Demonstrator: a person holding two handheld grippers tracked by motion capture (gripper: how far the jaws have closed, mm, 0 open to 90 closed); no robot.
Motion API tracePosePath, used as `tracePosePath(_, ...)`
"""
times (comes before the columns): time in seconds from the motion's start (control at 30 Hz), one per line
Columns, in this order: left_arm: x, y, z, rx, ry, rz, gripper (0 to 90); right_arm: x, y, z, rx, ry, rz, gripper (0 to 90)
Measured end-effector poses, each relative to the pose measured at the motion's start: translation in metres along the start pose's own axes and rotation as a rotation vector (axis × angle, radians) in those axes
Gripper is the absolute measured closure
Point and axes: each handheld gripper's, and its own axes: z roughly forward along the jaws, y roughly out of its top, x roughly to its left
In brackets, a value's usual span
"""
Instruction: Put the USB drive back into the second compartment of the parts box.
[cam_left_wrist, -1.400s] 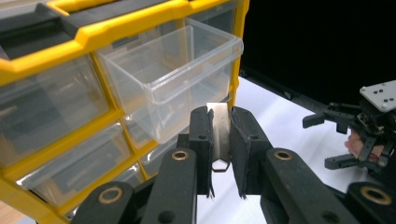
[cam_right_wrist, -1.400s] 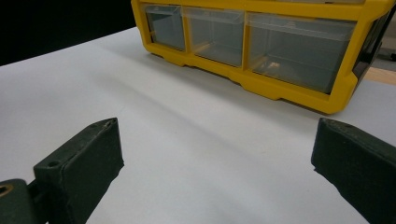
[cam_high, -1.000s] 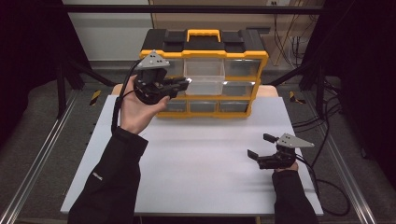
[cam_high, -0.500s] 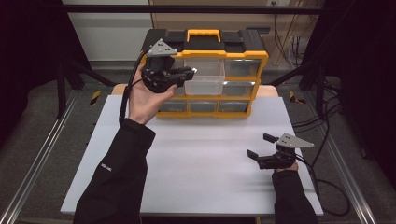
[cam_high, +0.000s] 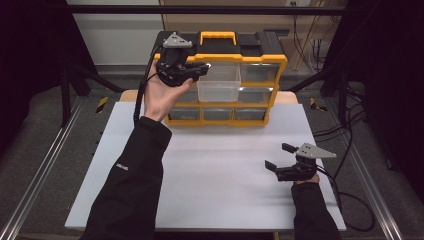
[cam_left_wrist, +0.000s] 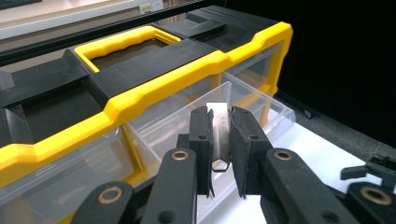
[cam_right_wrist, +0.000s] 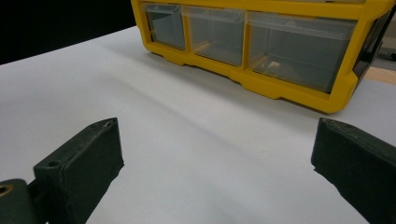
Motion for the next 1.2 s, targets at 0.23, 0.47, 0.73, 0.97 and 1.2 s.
tracePosePath(0.23,0.006,0.000,0.011,0.004,0.012,0.005,78.9,0.000,0.000,0.001,0.001,0.000,0.000,2.3)
tracePosePath(0.47,0.011,-0.002,0.024,0.012,0.016,0.000,78.8,0.000,0.000,0.000,-0.002,0.001,0.000,2.3)
tracePosePath(0.73,0.009,-0.010,0.038,0.046,0.009,0.007,78.8,0.000,0.000,0.000,-0.003,0.001,-0.001,2.3)
tracePosePath(0.97,0.011,-0.016,0.044,0.063,0.005,0.009,78.8,0.000,0.000,0.000,-0.003,0.000,-0.001,2.3)
tracePosePath(1.2,0.010,-0.019,0.048,0.070,0.007,0.012,78.6,0.000,0.000,0.000,-0.002,0.000,-0.002,2.3)
